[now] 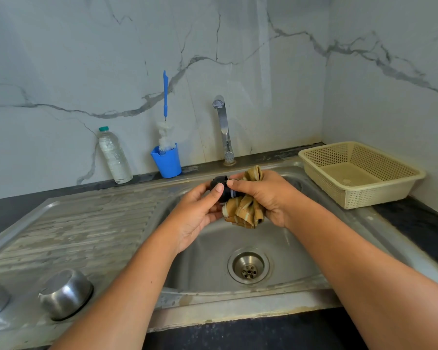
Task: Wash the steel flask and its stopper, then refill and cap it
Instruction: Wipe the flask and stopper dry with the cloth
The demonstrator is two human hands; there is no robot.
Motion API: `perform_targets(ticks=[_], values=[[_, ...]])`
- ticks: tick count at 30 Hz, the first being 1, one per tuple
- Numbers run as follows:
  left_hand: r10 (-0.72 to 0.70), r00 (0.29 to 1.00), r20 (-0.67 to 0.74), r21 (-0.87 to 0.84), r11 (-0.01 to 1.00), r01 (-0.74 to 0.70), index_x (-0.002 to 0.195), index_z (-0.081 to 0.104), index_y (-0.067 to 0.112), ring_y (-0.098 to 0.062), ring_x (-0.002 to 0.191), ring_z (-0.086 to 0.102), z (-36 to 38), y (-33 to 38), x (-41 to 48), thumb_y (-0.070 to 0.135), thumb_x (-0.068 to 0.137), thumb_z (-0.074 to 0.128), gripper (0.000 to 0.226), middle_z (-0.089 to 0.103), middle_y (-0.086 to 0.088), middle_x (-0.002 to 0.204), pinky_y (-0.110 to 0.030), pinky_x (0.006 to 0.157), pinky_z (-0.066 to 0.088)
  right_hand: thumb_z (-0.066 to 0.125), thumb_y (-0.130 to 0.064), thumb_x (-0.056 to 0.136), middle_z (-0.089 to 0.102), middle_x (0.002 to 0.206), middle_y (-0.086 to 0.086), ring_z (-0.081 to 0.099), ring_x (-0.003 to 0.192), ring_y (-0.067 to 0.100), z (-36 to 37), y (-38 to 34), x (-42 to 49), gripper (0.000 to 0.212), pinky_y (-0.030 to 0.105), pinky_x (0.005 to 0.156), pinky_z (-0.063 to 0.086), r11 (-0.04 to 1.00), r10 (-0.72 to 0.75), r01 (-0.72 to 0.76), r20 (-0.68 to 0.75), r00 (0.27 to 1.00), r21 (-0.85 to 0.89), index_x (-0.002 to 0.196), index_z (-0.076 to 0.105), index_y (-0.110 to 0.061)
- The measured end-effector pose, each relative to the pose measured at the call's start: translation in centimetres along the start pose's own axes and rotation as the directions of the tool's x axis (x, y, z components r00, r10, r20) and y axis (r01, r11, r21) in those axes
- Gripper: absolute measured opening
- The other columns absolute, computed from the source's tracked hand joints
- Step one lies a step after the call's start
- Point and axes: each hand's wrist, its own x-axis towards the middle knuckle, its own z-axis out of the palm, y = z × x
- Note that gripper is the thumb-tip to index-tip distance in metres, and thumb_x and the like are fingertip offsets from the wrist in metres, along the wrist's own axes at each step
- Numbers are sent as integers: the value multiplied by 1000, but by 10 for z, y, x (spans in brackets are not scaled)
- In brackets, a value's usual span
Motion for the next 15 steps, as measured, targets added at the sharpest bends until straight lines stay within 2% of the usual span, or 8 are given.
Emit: perform_targets(ticks=[6, 9, 12, 15], values=[[15, 998, 60, -31, 999, -13, 137, 60, 15, -25, 116, 71, -3, 0, 2, 14, 93, 67, 44, 74, -12, 126, -33, 91, 61, 82, -9, 84, 77, 100, 21, 76, 94, 38, 0, -1, -2, 32, 56, 89, 60, 998, 54, -54, 13, 998, 41, 112, 71, -2], [28, 997, 78, 13, 999, -29, 139, 58, 20, -27, 119, 69, -5, -2, 3, 6, 97, 63, 45, 71, -11, 130, -40, 97, 60, 80, -7, 85, 76, 102, 24, 76, 93, 39, 1, -1, -3, 35, 57, 86, 60, 993, 94, -95, 22, 995, 66, 117, 69, -1], [45, 996, 75, 56, 997, -49, 141, 57, 25, -29, 122, 68, -8, -4, 4, 5, 95, 66, 51, 67, -12, 135, -47, 103, 57, 77, -7, 88, 75, 100, 26, 77, 84, 36, 1, -2, -6, 35, 49, 72, 64, 983, 143, -148, 58, 988, 105, 120, 66, 2], [68, 995, 79, 107, 991, -76, 139, 59, 30, -26, 122, 68, -12, -5, 6, 0, 98, 63, 51, 64, -9, 138, -46, 102, 57, 76, -9, 90, 75, 98, 27, 77, 77, 34, 3, -1, -7, 39, 42, 61, 63, 973, 184, -192, 78, 980, 124, 124, 62, 6]])
